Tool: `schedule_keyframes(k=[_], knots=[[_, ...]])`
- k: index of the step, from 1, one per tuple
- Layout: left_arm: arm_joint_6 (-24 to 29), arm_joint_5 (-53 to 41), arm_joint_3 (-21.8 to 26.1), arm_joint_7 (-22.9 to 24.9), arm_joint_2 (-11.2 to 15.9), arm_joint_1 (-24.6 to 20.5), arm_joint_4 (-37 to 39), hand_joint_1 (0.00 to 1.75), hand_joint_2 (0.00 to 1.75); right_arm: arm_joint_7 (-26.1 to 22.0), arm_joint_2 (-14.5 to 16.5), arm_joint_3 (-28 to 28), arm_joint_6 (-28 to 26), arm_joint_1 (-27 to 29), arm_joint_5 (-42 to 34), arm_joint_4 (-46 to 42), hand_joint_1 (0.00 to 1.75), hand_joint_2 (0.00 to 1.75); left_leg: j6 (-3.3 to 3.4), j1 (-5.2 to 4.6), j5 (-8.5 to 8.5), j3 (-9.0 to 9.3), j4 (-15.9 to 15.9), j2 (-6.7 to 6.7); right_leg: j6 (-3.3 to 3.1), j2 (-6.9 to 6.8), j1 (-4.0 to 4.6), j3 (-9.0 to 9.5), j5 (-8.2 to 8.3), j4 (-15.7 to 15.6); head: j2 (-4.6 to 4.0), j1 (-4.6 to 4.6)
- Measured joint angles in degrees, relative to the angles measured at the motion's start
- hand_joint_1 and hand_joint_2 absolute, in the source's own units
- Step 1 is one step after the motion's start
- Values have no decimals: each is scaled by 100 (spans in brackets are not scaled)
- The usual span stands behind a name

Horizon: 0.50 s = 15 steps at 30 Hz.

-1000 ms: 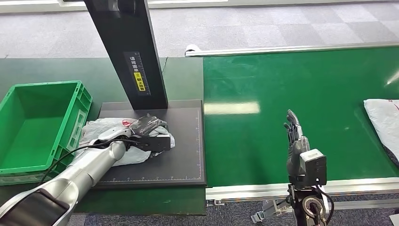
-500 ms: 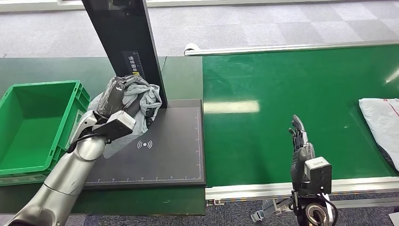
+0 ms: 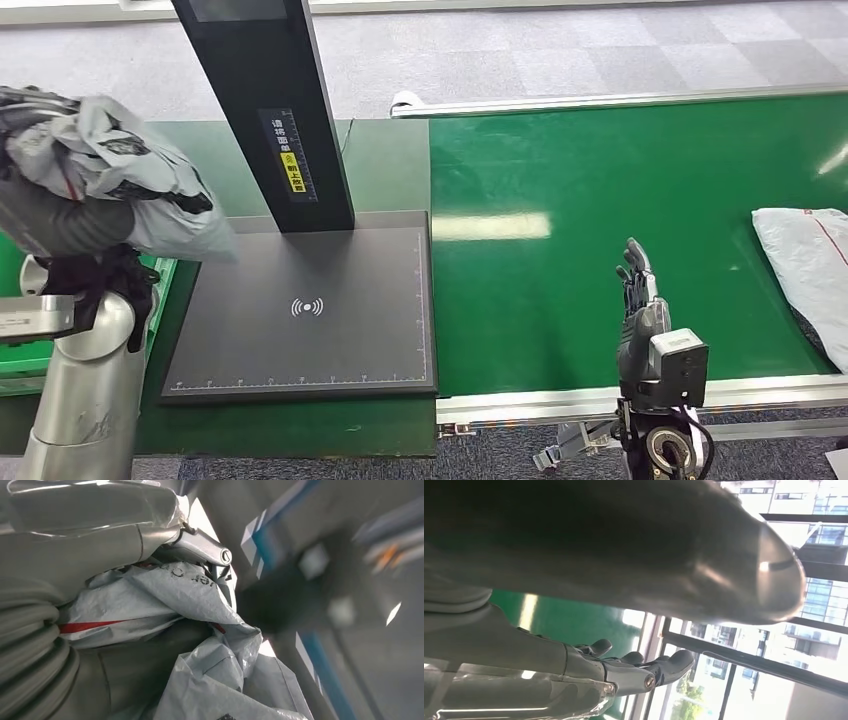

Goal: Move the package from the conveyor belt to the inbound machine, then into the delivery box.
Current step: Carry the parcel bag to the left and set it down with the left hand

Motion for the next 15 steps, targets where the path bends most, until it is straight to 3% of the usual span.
schedule_keyframes(k=[4,15], knots=[[835,-647,277,-17,72,-16,-51,175,175,0,21,0,-3,-49,34,8,0,0,-1,0,1,1,0,-3,0,-3,0,0,0,0,0,0],[1008,-785,500,26,138,-43,-30,175,175,0,41,0,-7,-72,40,10,0,0,-1,-1,1,-1,0,-2,0,-2,-1,-1,0,0,0,1]])
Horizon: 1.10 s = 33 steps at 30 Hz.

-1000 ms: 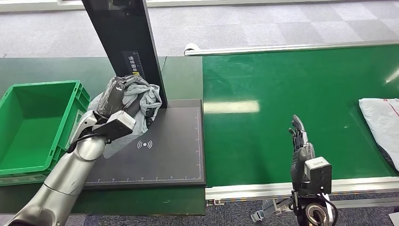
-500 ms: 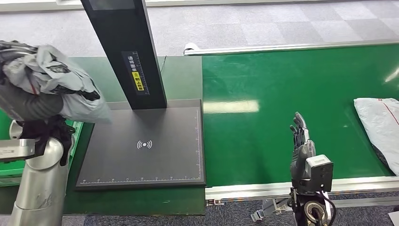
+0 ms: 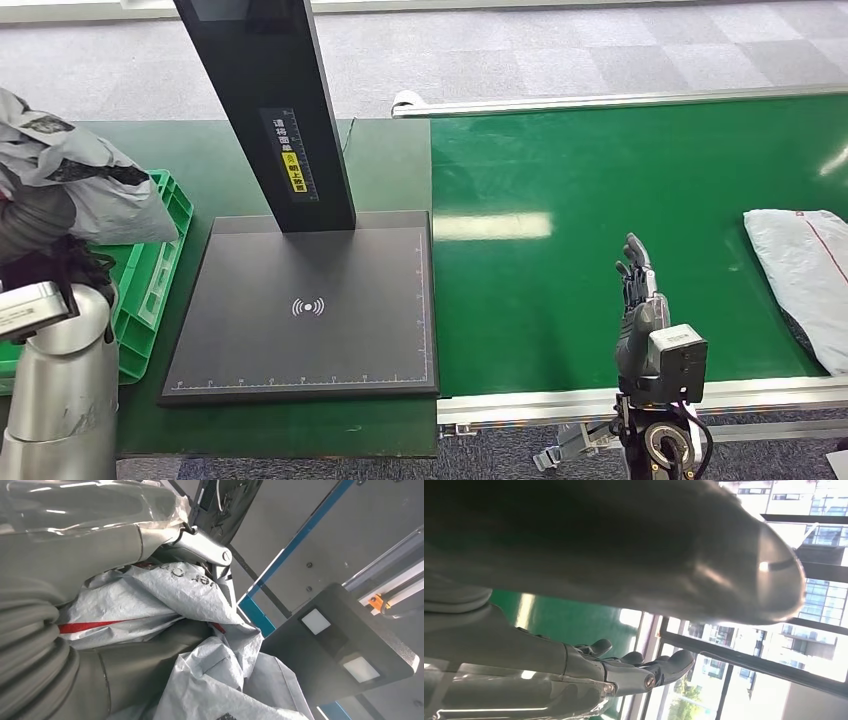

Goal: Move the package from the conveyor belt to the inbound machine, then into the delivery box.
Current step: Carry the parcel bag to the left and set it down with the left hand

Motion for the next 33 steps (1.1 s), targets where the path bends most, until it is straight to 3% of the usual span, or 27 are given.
schedule_keyframes(k=[4,9,14,18,23,33], knots=[[337,-569,79,328,73,-212,284,175,175,1,1,2,-20,-8,-2,3,0,0,0,0,0,1,0,-1,0,-1,0,1,0,0,0,0],[580,-2044,366,771,305,-574,1388,175,175,1,-2,38,-55,5,-57,24,0,0,-3,2,3,7,0,0,-2,0,2,1,2,2,0,0],[566,-4014,815,1807,454,-1012,2854,175,175,-6,-4,101,-92,48,-81,24,0,0,-6,3,5,6,0,3,-2,3,3,-1,2,5,0,-1],[550,-5135,860,2785,758,-1250,3932,175,175,-16,-4,101,-92,141,-81,22,0,0,-6,3,5,3,0,4,-2,4,3,-5,1,6,0,1],[580,-5187,866,2838,931,-1275,4586,175,175,-36,2,99,-79,240,-79,4,0,0,-6,2,5,-6,0,3,-2,4,2,-12,1,5,1,1],[592,-4891,943,2620,941,-1332,5001,175,175,-39,25,96,-25,263,-72,-21,0,0,-6,2,5,-5,0,3,-2,4,2,-12,2,5,0,1]])
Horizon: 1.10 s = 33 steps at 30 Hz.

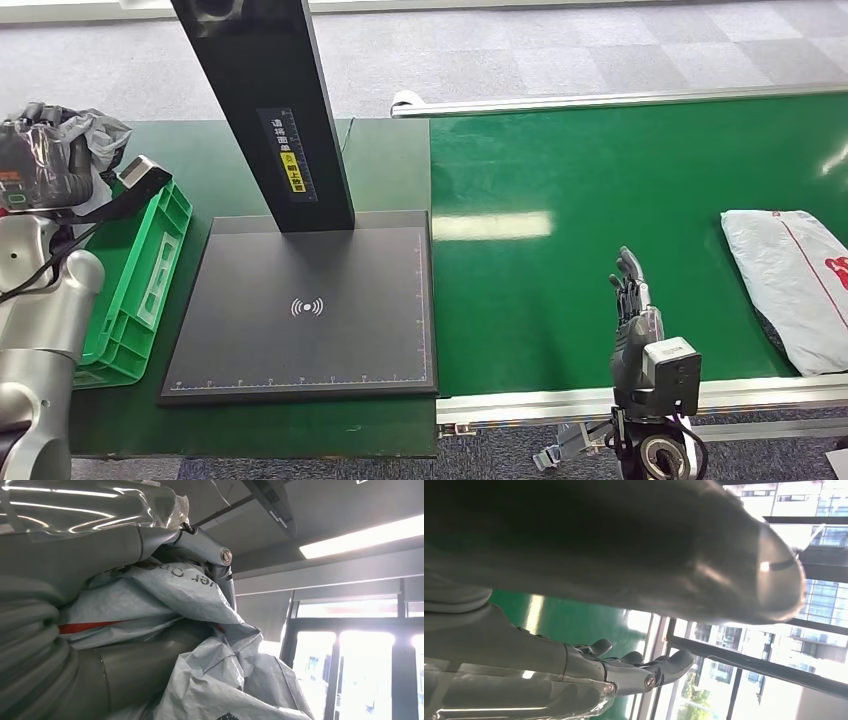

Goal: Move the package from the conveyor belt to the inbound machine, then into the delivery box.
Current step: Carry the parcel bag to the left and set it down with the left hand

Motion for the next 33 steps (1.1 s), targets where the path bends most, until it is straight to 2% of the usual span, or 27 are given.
schedule_keyframes(k=[6,7,10,11,19,33], knots=[[3,4,20,-13,-3,-28,75,175,175,-5,0,0,14,4,0,0,0,0,0,0,0,-1,0,0,0,0,0,0,0,0,0,1],[3,4,27,-14,-4,-35,85,167,175,-10,0,1,16,4,0,0,0,0,0,0,0,-1,0,0,0,0,0,0,0,0,0,1],[4,3,69,15,-1,-109,186,38,175,-26,0,3,31,4,0,1,0,0,0,0,0,-1,0,0,0,0,0,0,0,0,0,1],[4,0,88,47,5,-159,262,3,175,-30,0,5,36,4,0,1,0,0,0,0,0,-1,0,-1,0,0,0,1,0,0,0,1],[3,-224,195,396,130,-548,1039,0,175,-35,0,40,46,-12,0,2,0,0,0,1,0,-1,0,-1,0,0,1,1,0,1,0,0],[-16,-575,283,1095,315,-741,1687,0,175,-35,-11,95,57,-4,7,2,0,0,0,1,0,-2,0,0,0,0,1,0,0,1,0,1]])
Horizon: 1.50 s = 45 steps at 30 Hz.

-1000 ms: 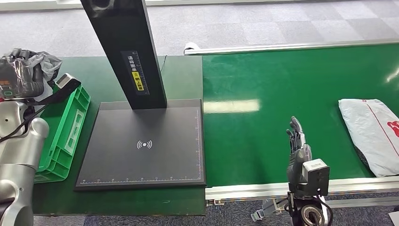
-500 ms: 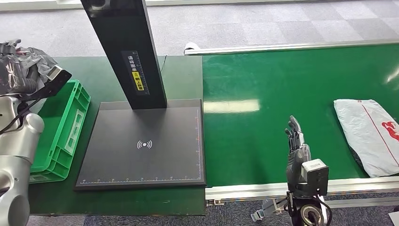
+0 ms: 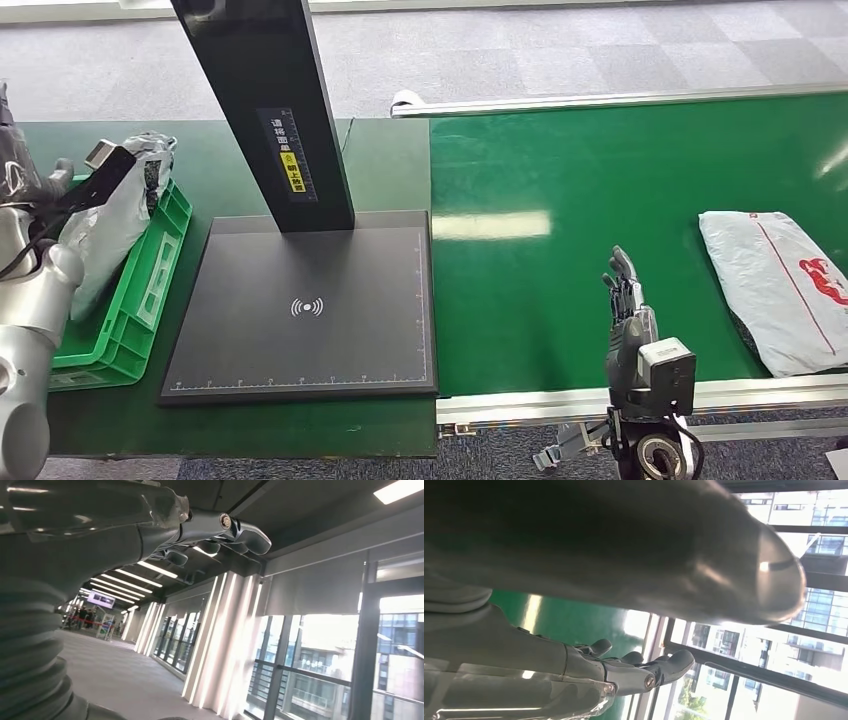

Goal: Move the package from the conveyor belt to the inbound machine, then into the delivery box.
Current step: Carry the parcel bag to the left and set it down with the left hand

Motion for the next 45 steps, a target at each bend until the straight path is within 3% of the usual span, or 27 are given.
schedule_keyframes(k=[6,25,28,31,34,36,40,45], knots=[[-36,-39,67,186,98,-23,118,0,175,14,-19,38,8,-93,41,5,0,0,0,1,0,0,0,0,0,0,0,0,0,0,0,1],[-84,410,222,-124,101,-92,200,0,175,35,-35,45,8,-134,70,7,0,0,0,0,0,1,0,-1,0,-1,0,0,0,0,0,0],[-326,1650,325,-1073,0,-38,58,0,175,40,-36,43,8,-134,70,7,0,0,0,-1,0,1,0,-1,0,-1,-1,-1,0,0,0,0],[-1297,3954,447,-2236,-312,245,-582,0,175,50,-54,40,5,-133,69,8,0,0,0,-4,0,1,1,-1,0,-2,-4,0,0,-1,0,0],[-2386,5774,309,-2632,-706,811,-1630,0,175,57,-86,41,-6,-135,86,35,0,0,3,-7,-2,0,1,2,1,1,-7,1,0,-2,0,0],[-2763,6614,100,-2750,-926,1266,-2339,0,175,76,-101,51,-15,-140,124,82,0,0,4,-7,-5,0,1,8,1,7,-8,0,0,-3,0,0],[-3339,7667,-408,-3037,-1308,2113,-3534,0,175,137,-109,158,-26,-192,273,274,0,0,4,-7,-9,0,1,7,2,8,-7,-2,-1,-6,0,-1],[-3567,7683,-1050,-3488,-1732,2907,-4457,0,175,172,-102,384,-79,-187,414,440,0,0,4,-6,-10,-1,1,2,2,7,-6,-3,-2,-6,0,-1]])
